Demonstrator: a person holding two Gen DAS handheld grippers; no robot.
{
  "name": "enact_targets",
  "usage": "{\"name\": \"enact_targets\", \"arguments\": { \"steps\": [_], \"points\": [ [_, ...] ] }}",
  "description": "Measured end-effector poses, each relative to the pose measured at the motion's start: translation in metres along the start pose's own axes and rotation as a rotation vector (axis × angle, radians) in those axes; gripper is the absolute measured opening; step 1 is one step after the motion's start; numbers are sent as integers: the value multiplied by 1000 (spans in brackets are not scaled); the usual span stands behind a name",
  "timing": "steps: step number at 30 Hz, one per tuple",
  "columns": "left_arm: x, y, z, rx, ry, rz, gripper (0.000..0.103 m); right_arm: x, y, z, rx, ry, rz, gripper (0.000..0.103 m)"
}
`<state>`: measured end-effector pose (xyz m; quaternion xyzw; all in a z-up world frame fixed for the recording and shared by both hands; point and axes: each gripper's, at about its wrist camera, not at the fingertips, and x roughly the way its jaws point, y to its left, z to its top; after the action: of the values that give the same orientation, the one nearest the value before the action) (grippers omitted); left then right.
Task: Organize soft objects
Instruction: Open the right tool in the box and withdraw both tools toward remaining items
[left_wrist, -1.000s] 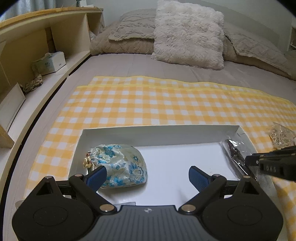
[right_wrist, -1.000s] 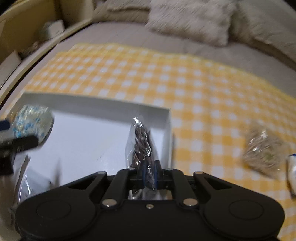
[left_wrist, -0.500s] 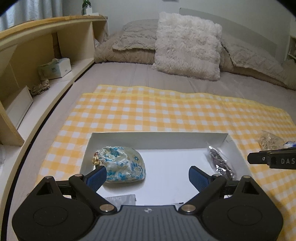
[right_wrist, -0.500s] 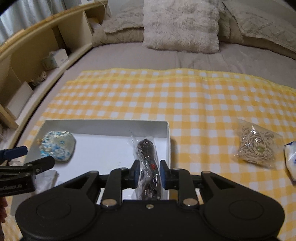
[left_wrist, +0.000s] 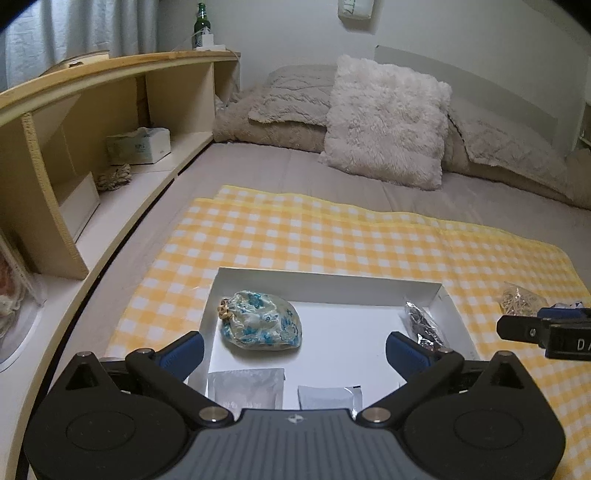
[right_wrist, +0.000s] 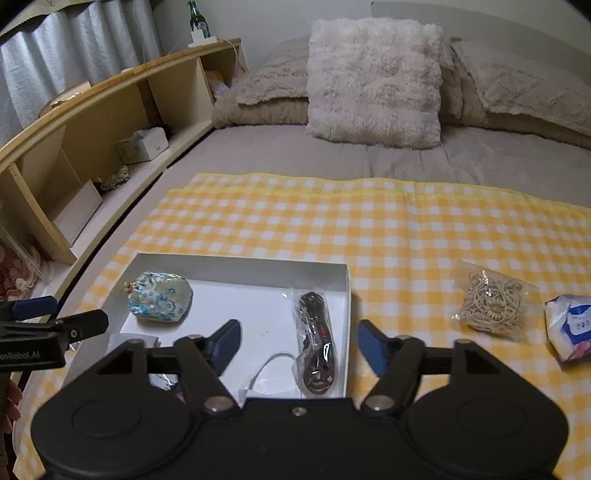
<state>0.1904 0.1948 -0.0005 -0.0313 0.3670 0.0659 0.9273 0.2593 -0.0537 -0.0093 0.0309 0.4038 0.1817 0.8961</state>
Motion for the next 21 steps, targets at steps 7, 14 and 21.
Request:
{"name": "enact_targets", "arguments": {
  "steps": [7, 14, 21],
  "points": [
    [-22, -3, -3, 18, -11, 17, 103, -21, 11, -8, -30, -47, -16, 95],
    [-38, -8, -4, 18, -28, 28, 103, -36, 12, -11, -40, -87, -36, 103],
    [-40, -15, -7, 9, -26, 21, 103, -48, 2, -12, -38, -105, -58, 103]
  ]
}}
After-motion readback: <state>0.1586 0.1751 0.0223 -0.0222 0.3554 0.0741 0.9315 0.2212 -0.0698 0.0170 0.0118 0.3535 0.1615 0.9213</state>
